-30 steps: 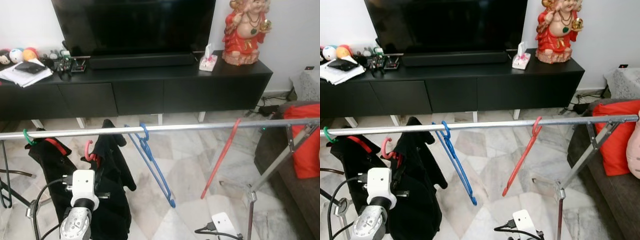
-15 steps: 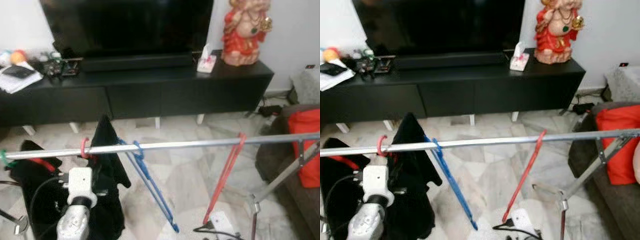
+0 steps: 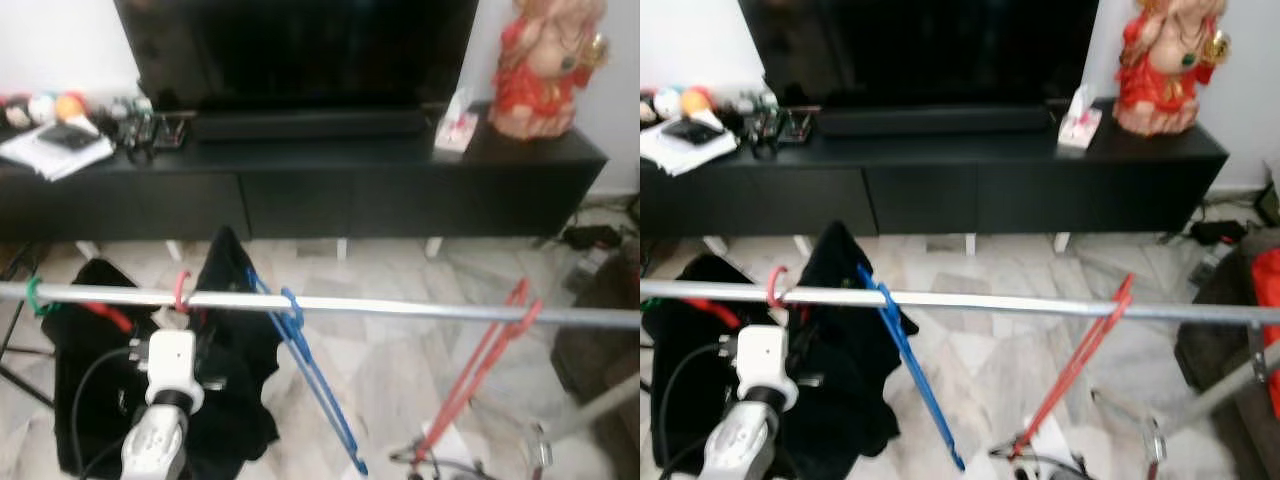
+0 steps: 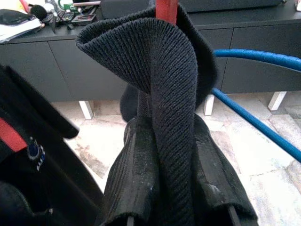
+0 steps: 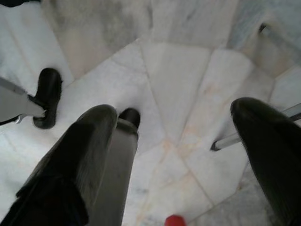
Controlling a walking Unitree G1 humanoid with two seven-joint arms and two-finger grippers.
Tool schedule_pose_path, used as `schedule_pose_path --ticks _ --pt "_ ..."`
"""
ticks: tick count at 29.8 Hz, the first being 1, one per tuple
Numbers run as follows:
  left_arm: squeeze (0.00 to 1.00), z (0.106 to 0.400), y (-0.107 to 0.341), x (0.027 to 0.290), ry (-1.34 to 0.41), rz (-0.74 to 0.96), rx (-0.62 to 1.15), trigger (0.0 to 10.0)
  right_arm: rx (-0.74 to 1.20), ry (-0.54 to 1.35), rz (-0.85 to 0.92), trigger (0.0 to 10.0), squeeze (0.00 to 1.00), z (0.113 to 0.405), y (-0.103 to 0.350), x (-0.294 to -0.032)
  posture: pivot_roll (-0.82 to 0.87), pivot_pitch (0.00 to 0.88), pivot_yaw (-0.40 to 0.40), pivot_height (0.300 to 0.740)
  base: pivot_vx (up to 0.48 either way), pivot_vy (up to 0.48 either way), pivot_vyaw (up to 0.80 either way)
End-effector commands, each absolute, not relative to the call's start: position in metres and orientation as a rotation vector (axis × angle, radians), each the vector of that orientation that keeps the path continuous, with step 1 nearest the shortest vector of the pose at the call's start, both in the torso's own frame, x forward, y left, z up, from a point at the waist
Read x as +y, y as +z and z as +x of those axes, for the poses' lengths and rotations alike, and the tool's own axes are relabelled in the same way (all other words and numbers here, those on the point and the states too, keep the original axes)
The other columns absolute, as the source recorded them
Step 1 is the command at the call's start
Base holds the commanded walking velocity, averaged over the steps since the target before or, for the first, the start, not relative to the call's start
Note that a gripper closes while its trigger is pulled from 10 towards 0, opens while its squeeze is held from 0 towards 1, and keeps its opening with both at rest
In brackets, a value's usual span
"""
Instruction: Hang hanger
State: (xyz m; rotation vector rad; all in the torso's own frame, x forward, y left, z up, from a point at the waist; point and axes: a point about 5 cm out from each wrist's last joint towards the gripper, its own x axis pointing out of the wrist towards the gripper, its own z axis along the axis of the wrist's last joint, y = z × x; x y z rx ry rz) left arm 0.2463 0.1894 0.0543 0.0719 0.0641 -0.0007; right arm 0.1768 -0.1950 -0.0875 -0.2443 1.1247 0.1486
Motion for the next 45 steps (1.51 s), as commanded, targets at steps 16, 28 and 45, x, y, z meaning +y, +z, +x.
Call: schedule_pose_path --ticks 16,28,45 --pt "0.00 0.276 0.061 0.205 -0.122 0.075 0.155 10.0 1.120 0.170 -0.243 10.0 0.00 0.176 -0.089 -0.189 -0.06 0.000 0.042 0.740 0.000 0.000 0.00" --pt "0.00 0.274 0.045 0.206 -0.163 0.081 0.257 10.0 1.121 0.171 -0.238 10.0 0.00 0.175 -0.089 -0.187 -0.06 0.000 0.056 0.740 0.000 0.000 0.00" --pt "1.00 0.260 0.041 0.205 -0.107 0.063 0.203 10.0 1.117 0.174 -0.241 10.0 0.00 0.176 -0.089 -0.187 -0.05 0.000 0.047 0.740 0.000 0.000 0.00"
